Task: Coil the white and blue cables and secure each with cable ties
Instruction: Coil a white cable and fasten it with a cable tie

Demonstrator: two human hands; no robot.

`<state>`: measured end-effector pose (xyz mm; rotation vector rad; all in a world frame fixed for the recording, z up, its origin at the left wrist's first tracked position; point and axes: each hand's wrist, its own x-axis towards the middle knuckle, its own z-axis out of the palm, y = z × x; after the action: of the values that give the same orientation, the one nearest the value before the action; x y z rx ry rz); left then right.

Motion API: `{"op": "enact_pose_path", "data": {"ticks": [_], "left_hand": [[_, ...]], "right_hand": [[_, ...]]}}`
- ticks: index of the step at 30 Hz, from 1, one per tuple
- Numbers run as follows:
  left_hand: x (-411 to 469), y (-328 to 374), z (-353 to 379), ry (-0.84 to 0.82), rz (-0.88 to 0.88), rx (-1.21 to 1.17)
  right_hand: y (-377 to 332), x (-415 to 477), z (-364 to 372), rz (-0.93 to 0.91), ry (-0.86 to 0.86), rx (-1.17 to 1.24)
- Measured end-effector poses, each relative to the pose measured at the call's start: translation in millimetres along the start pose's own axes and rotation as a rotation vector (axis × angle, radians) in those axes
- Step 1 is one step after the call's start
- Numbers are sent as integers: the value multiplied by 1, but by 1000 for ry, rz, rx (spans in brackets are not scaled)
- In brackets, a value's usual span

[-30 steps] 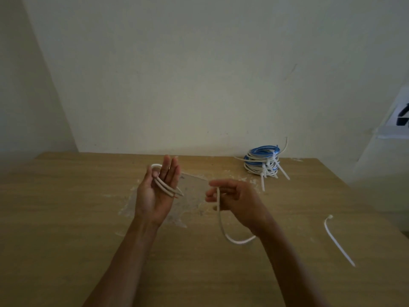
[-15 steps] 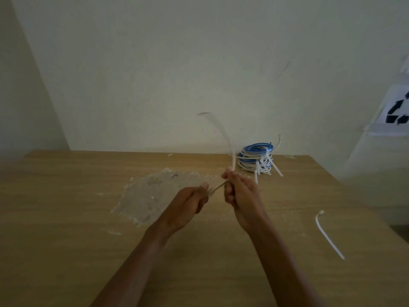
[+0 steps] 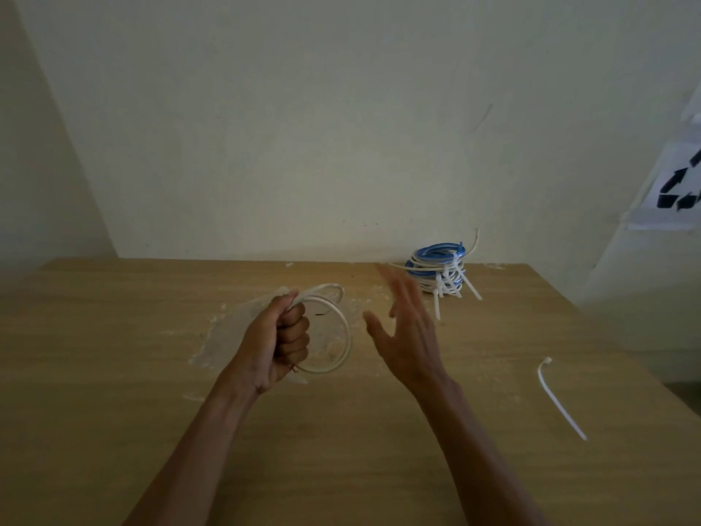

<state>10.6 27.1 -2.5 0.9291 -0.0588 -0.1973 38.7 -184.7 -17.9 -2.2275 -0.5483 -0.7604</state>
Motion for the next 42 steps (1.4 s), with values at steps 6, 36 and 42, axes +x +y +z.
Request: {"op": "enact_pose_path", "data": {"ticks": [6, 36, 42], "left_hand": [[-5, 7, 2, -93, -20, -51], [-6, 14, -14, -146, 24, -166], [1, 11, -26, -87, 117, -351]], "right_hand": [[1, -7, 17, 76, -31, 124], [-15, -10, 11, 145, -592, 545], [-10, -5, 1, 395, -445, 937]]}}
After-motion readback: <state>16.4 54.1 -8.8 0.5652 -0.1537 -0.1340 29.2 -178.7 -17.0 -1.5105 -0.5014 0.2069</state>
